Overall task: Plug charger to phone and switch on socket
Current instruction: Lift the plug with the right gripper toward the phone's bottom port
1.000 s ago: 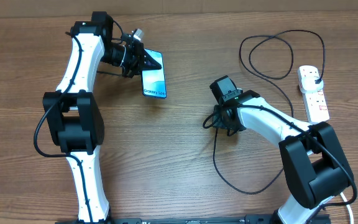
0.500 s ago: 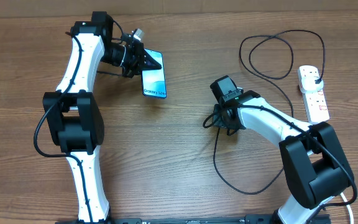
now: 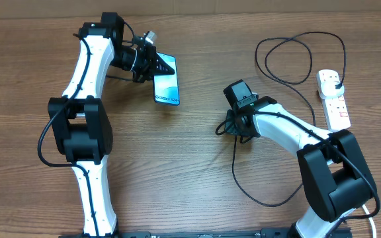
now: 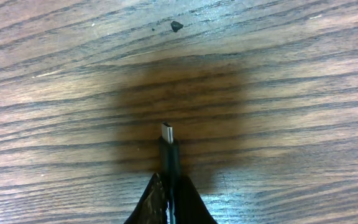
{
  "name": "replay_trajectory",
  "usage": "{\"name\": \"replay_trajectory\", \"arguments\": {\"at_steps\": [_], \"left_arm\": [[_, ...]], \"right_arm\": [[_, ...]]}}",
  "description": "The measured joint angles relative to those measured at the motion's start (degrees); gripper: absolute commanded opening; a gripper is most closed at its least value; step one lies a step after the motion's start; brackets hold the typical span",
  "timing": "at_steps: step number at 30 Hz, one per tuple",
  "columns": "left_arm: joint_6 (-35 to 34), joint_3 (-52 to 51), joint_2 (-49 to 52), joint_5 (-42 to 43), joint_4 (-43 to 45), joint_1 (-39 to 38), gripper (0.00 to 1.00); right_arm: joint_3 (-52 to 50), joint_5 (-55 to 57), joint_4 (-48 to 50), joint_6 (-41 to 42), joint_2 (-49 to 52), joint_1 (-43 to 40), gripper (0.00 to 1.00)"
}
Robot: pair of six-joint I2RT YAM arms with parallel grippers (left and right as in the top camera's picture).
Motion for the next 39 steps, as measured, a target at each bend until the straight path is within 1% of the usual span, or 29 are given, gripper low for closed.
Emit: {"name": "replay_trajectory", "arguments": {"at_steps": [3, 4, 6, 9, 11, 13, 15, 17, 19, 20, 22, 25, 28, 30, 33, 35, 39], "left_arm": [[0.8, 0.0, 0.0, 0.1, -0.7, 0.0, 0.04], [1.6, 0.0, 0.0, 0.7, -0.5, 0.0, 0.04], [4.7, 0.0, 0.0, 4.8, 0.6, 0.0, 0.04], [11.9, 0.0, 0.0, 13.4, -0.1, 0.0, 0.04], [14.7, 0.0, 0.0, 16.3, -1.9, 0.0, 0.04], [17.9, 0.0, 0.0, 18.4, -4.8, 0.0, 0.04], [22.5, 0.1, 0.0, 21.4, -8.5, 0.0, 0.04], [28.6, 0.1, -0.1, 24.3, -15.1, 0.0, 0.04], [34.8, 0.2, -0.5, 26.0, -21.1, 0.0, 0.04], [37.0, 0.1, -0.9, 26.4, -22.3, 0.0, 0.04], [40.8, 0.1, -2.3, 27.2, -22.9, 0.0, 0.04], [44.2, 0.2, -4.2, 28.2, -23.1, 0.0, 0.04], [45.3, 0.2, -5.2, 28.6, -21.9, -0.1, 0.04], [45.1, 0.2, -5.3, 28.7, -19.6, -0.1, 0.04], [42.7, 0.2, -5.3, 29.0, -16.2, -0.2, 0.04], [39.8, 0.2, -5.3, 29.1, -14.1, -0.6, 0.04], [34.8, 0.2, -5.3, 29.2, -13.1, -2.3, 0.04]], "right_arm": [[0.0, 0.0, -0.1, -0.1, 0.0, 0.0, 0.04], [0.2, -1.4, -0.6, -2.3, -0.1, -0.1, 0.04], [0.4, -4.1, -1.0, -4.9, -0.2, -0.6, 0.04], [0.3, -13.7, -2.5, -9.9, -2.7, -2.6, 0.04], [0.3, -18.4, -3.1, -12.3, -5.4, -3.9, 0.04], [0.3, -24.5, -4.3, -15.2, -9.9, -5.8, 0.04], [0.3, -30.9, -5.9, -18.4, -14.9, -7.8, 0.04], [0.4, -37.4, -8.4, -22.2, -18.4, -9.3, 0.04], [0.4, -44.2, -10.5, -26.3, -20.8, -10.3, 0.04], [0.4, -46.8, -11.3, -27.9, -21.2, -10.6, 0.04], [0.4, -54.4, -13.0, -32.6, -21.6, -10.6, 0.04], [0.4, -62.1, -13.0, -36.5, -21.5, -10.4, 0.04], [0.4, -67.1, -10.9, -38.2, -21.5, -9.9, 0.04], [0.4, -70.0, -7.7, -37.4, -21.5, -9.6, 0.04], [0.3, -72.3, -4.0, -34.9, -21.5, -9.6, 0.04], [0.3, -73.5, -2.1, -33.1, -21.5, -9.6, 0.04], [0.3, -74.8, -1.4, -30.6, -21.5, -9.1, 0.04]]}}
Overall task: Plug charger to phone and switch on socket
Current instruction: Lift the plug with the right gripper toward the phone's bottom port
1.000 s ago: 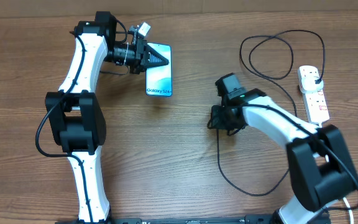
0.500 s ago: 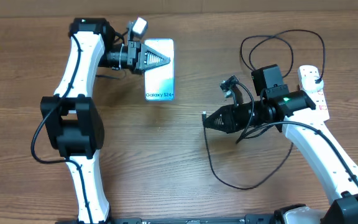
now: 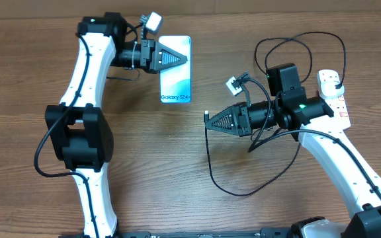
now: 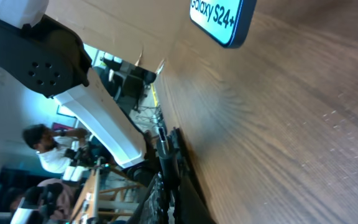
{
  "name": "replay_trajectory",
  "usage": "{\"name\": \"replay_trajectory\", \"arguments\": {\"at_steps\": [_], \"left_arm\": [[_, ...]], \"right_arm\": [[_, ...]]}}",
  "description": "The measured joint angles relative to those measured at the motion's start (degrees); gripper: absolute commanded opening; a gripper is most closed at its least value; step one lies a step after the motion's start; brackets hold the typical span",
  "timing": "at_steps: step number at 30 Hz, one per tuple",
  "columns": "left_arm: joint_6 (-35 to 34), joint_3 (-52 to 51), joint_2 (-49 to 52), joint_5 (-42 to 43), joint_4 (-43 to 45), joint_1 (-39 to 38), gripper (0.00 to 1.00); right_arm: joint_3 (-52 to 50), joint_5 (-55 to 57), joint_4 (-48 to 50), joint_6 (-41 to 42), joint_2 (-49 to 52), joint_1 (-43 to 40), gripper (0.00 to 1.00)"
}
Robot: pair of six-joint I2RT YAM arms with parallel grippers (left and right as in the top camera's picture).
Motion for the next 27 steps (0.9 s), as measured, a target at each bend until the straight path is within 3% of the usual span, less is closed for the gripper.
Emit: {"name": "replay_trajectory", "arguments": {"at_steps": [8, 18, 23, 27], "left_arm": [[-11.4, 0.0, 0.0, 0.2, 0.1, -3.8, 0.04], [-15.4, 0.0, 0.0, 0.4, 1.4, -4.5, 0.04], [-19.7, 0.0, 0.0, 0.4, 9.3, -4.5, 0.04], [-29.8, 0.0, 0.0, 0.4, 21.8, -4.5, 0.04]], "right_arm": [[0.0, -0.7, 8.0, 7.0, 0.0, 6.6, 0.04], [0.0, 3.4, 16.7, 21.2, 0.0, 7.2, 0.04], [0.0, 5.4, 20.6, 26.6, 0.0, 7.2, 0.04], [0.0, 7.5, 20.5, 28.7, 0.0, 7.2, 0.04]]}}
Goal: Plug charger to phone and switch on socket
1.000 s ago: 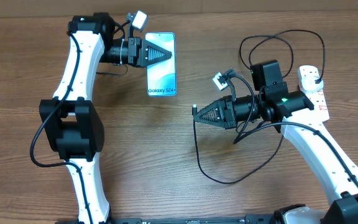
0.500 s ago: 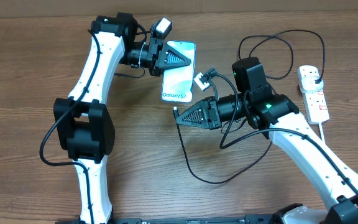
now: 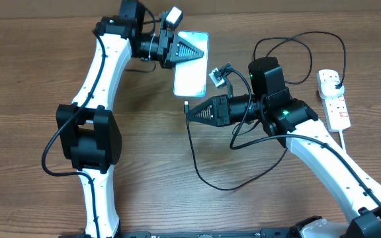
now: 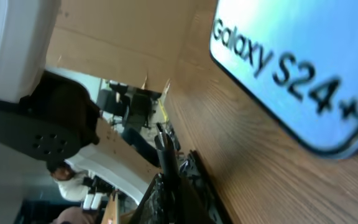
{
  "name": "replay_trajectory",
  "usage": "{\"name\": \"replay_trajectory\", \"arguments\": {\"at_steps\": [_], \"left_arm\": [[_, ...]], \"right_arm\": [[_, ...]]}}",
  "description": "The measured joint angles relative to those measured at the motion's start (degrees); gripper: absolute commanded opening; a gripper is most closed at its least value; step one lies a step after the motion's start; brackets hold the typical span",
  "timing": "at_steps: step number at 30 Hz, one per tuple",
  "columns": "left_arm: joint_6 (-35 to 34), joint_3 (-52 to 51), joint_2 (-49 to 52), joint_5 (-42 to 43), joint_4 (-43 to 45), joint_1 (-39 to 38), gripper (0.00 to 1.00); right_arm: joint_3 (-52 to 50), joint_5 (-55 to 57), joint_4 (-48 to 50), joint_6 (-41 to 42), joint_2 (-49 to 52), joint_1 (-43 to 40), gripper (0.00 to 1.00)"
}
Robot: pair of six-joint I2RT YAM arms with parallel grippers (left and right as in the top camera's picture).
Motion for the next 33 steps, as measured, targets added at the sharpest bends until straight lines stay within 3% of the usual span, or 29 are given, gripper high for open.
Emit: {"name": "replay_trajectory", "arguments": {"at_steps": [3, 7, 25, 33], "left_arm": [[-8.2, 0.0, 0.0, 0.0, 5.3, 0.0, 0.04], [-13.5, 0.0, 0.0, 0.0, 5.0, -0.2, 0.04], [-13.2, 0.0, 0.0, 0.0, 6.5, -0.4, 0.04], [-12.3, 0.0, 0.0, -0.2, 13.0, 0.9, 0.04]], "right_arm": [[0.0, 1.2, 0.2, 0.8, 0.0, 0.0, 0.04], [0.0, 3.3, 0.1, 1.5, 0.0, 0.0, 0.04], [0.0, 8.7, 2.1, 3.3, 0.0, 0.0, 0.04], [0.0, 9.4, -3.2, 2.4, 0.3, 0.0, 0.04]]}}
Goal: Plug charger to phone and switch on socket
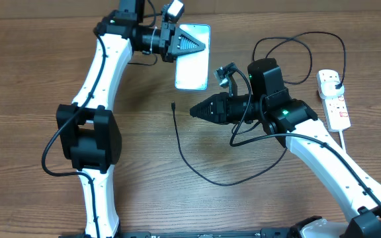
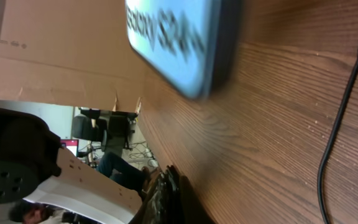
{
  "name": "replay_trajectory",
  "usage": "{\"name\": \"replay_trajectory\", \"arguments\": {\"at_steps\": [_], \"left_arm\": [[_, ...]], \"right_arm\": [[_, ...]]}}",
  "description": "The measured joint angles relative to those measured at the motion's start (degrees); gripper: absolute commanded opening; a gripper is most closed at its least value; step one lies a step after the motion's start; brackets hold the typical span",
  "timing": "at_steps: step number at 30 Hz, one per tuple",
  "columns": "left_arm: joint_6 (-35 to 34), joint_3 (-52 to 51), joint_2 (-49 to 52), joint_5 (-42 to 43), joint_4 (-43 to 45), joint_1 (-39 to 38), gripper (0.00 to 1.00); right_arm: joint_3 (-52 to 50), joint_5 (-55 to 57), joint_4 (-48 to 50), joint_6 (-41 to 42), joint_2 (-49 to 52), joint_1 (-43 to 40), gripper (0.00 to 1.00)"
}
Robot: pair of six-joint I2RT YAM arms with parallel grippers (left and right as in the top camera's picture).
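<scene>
A light-blue phone (image 1: 192,66) reading "Galaxy S24+" is held at the back of the table, with my left gripper (image 1: 200,46) shut on its upper end. Its lower edge shows blurred and just above the wood in the right wrist view (image 2: 173,43). The black charger cable's plug (image 1: 172,104) lies loose on the table below the phone, seen also at the right edge as the plug. My right gripper (image 1: 194,111) points left, just right of the plug, its jaws closed together with nothing between them (image 2: 166,180).
A white power strip (image 1: 334,100) lies at the right edge with the charger's adapter (image 1: 336,82) plugged into it. The black cable (image 1: 204,175) loops across the table's middle and coils behind my right arm. Cardboard walls the table's far edge.
The cable's plug is out of my right gripper and lies on the table left of its tips. The phone in the left gripper has shifted slightly up and right.
My right gripper was shut on the cable's plug low at the table's middle while the left held the phone at the back left. Both then came toward each other, plug tip close under the phone's lower edge. Now the plug lies loose on the wood.
</scene>
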Motion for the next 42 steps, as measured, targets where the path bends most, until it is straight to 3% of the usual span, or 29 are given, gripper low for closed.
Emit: {"name": "replay_trajectory", "arguments": {"at_steps": [2, 5, 13, 23, 33, 42], "left_arm": [[0.2, 0.0, 0.0, -0.8, 0.0, 1.7, 0.04], [0.2, 0.0, 0.0, -2.6, -0.3, 5.2, 0.04], [0.7, 0.0, 0.0, -11.8, -5.6, 14.4, 0.04], [3.7, 0.0, 0.0, -29.0, -11.7, 14.8, 0.04], [4.0, 0.0, 0.0, -54.1, -18.7, 14.8, 0.04], [4.0, 0.0, 0.0, -60.8, -19.0, 14.8, 0.04]], "right_arm": [[0.0, 0.5, -0.6, -0.2, 0.0, 0.0, 0.05], [0.0, 2.4, -2.7, -0.3, 0.0, 0.0, 0.17], [0.6, 15.3, -11.9, -2.0, 0.4, 2.8, 0.33], [17.6, 28.7, -24.4, -7.9, 15.5, 9.1, 0.38], [20.7, 41.7, -15.8, -11.1, 27.1, 15.5, 0.38], [20.9, 51.8, -2.7, -12.2, 36.7, 18.0, 0.38]]}}
